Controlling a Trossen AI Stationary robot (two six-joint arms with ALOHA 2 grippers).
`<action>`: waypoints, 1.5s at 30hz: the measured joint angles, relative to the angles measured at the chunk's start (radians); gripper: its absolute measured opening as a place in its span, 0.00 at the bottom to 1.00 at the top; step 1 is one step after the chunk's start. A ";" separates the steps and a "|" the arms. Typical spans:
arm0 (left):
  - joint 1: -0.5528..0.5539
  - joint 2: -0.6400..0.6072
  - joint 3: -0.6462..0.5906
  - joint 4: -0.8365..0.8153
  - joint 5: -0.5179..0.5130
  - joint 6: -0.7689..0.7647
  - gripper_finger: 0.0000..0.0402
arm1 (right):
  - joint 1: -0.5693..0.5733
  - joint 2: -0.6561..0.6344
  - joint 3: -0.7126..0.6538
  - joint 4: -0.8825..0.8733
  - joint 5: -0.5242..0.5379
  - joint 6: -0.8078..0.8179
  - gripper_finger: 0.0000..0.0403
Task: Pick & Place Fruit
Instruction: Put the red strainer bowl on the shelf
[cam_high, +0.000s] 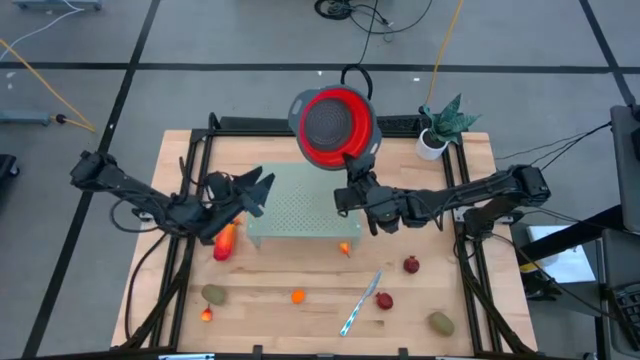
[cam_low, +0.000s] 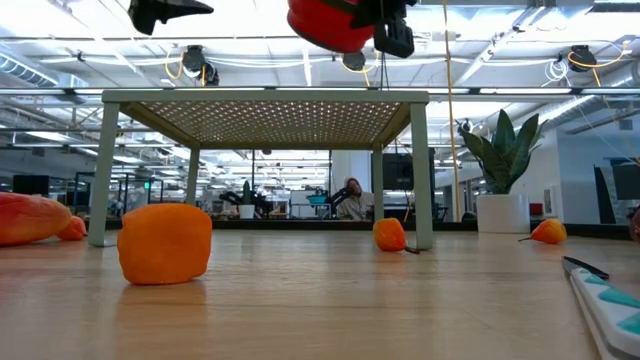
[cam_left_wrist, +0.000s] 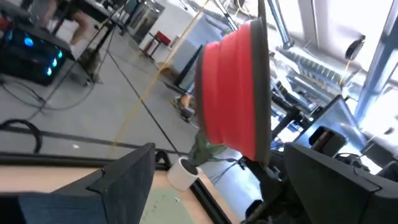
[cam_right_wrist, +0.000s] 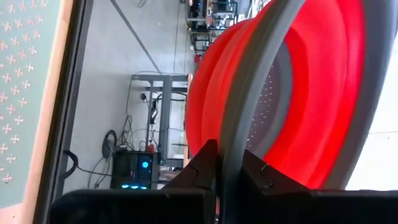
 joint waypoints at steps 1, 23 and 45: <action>0.005 0.014 0.017 -0.003 0.000 0.020 0.87 | -0.001 0.001 0.000 -0.001 -0.001 -0.001 0.03; 0.036 0.428 0.550 -0.020 -0.281 0.592 0.87 | -0.024 0.000 -0.001 0.008 0.054 0.016 0.03; 0.072 0.482 0.606 0.001 -0.231 0.474 0.87 | -0.019 0.001 -0.052 0.072 -0.041 -0.109 0.03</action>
